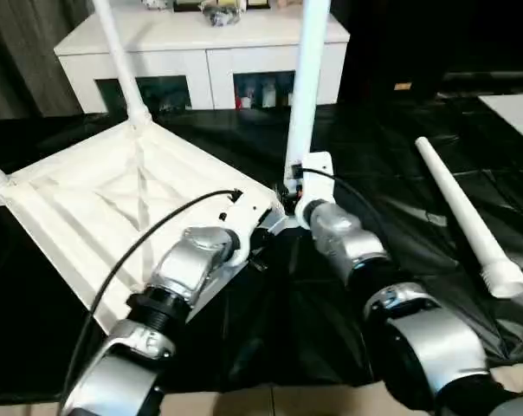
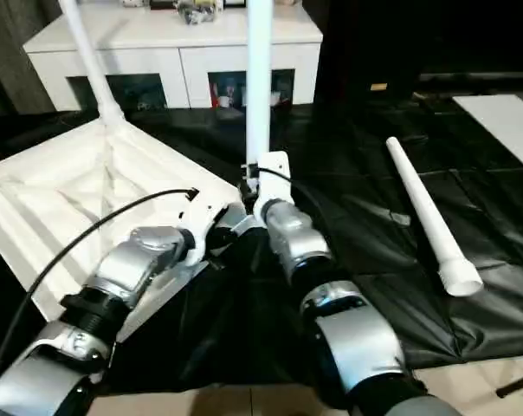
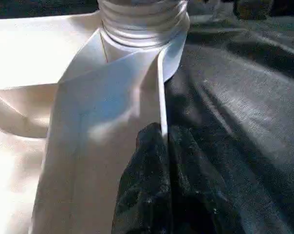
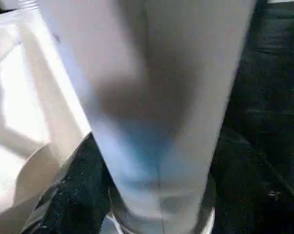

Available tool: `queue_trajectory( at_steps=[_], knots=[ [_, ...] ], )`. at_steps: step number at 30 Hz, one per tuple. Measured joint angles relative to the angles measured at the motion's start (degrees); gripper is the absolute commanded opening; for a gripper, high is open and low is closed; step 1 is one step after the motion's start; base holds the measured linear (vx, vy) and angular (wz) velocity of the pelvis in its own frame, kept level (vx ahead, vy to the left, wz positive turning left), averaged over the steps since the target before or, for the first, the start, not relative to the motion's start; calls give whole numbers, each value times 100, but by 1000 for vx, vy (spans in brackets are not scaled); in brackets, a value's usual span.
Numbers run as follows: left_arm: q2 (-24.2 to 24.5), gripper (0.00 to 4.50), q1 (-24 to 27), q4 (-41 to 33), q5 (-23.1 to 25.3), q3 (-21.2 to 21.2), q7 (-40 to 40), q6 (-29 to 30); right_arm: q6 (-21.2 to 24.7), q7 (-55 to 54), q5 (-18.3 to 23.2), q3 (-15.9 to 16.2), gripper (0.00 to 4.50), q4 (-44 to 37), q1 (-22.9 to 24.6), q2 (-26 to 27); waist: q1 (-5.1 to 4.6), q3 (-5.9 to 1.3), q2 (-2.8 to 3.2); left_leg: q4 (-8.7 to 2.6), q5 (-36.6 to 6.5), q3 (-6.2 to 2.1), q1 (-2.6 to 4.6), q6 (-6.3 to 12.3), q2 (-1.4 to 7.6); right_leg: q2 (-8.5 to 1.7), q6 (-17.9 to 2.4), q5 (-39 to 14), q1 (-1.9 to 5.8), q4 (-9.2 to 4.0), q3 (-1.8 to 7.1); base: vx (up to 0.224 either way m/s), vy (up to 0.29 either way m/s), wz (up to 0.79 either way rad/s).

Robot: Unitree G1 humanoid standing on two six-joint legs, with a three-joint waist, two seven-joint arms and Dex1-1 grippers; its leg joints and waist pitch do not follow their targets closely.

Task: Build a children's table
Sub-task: Rotate leg to tighten

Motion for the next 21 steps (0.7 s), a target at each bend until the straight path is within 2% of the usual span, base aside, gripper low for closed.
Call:
queue_trajectory(
  at_steps=[3,5,6,9,13,16,21],
  knots=[
    [208,0,73,-160,-7,-73,-327,-152,97,638,-52,199,340,-513,241,-296,80,21,35,9,35,3,-30,54,4,5,3,-4,-27,1,-9,0,0,0],
    [377,0,183,-362,-63,-172,-623,-242,238,1306,-53,428,356,-1224,611,-576,153,28,47,10,38,8,-39,66,3,4,3,-9,-33,-6,-4,0,0,0],
    [482,0,270,-465,-108,-183,-804,-296,343,1676,-41,538,378,-1533,796,-759,183,29,49,14,32,9,-43,75,1,0,0,-11,-35,-7,-2,0,0,0],
    [719,0,386,-572,-113,-249,-1170,-513,535,2425,34,790,391,-2147,1130,-1103,224,33,54,30,25,10,-52,85,-1,-4,-1,-12,-40,-8,4,0,0,0],
    [1506,0,963,-1108,-339,-452,-2381,-1273,676,4142,245,1370,423,-3436,1832,-2152,342,35,58,32,26,13,-46,83,5,-6,4,-15,-35,-4,5,0,0,0],
    [1734,0,1027,-1272,-347,-586,-2850,-1334,828,4683,268,1539,442,-3910,2013,-2386,458,38,64,45,22,37,-42,72,6,-12,4,-15,-27,14,17,0,0,0],
    [1793,0,1189,-1464,-361,-687,-3175,-1464,1125,5237,304,1738,442,-4416,2277,-2692,455,46,52,58,9,70,-13,51,3,-39,7,-14,4,27,35,0,0,0]
  ],
)
